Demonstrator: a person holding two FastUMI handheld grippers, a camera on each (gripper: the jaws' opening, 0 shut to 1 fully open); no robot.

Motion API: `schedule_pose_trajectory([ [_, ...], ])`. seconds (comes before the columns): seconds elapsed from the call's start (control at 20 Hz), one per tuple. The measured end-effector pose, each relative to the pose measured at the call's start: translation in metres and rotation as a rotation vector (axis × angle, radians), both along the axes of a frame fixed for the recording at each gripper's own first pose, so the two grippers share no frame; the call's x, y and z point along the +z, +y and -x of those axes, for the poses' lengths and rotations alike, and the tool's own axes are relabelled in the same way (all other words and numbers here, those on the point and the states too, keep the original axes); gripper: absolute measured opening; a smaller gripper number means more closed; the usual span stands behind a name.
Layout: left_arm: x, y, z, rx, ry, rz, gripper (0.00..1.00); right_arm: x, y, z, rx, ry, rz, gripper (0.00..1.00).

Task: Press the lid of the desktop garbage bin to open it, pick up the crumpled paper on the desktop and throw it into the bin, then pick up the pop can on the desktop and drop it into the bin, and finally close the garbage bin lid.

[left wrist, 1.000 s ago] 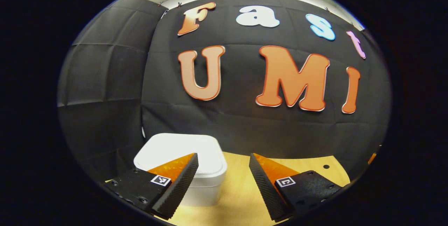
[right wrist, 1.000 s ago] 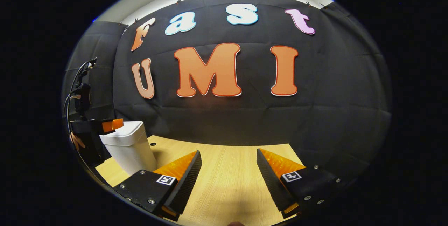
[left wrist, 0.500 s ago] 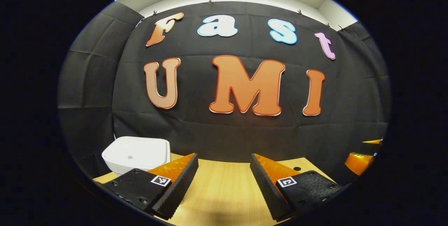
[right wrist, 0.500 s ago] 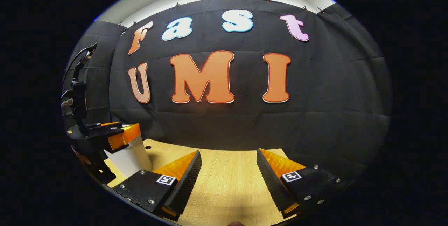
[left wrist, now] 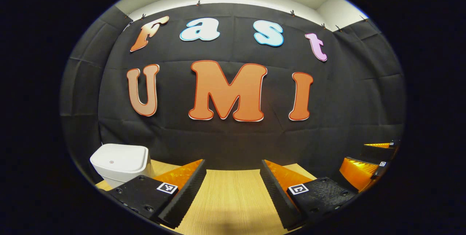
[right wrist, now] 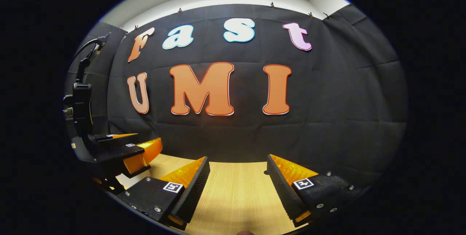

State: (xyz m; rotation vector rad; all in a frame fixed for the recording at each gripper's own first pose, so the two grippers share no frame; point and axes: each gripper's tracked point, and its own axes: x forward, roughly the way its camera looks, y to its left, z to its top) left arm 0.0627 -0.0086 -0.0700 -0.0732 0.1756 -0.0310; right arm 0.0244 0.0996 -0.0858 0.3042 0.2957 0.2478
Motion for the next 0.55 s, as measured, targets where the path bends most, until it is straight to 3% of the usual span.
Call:
schedule_pose_trajectory([
  [0.55, 0.009, -0.022, -0.001, -0.062, -0.013, -0.021, 0.94, -0.012, -0.001, 0.009, -0.02, 0.034, 0.015, 0.94],
])
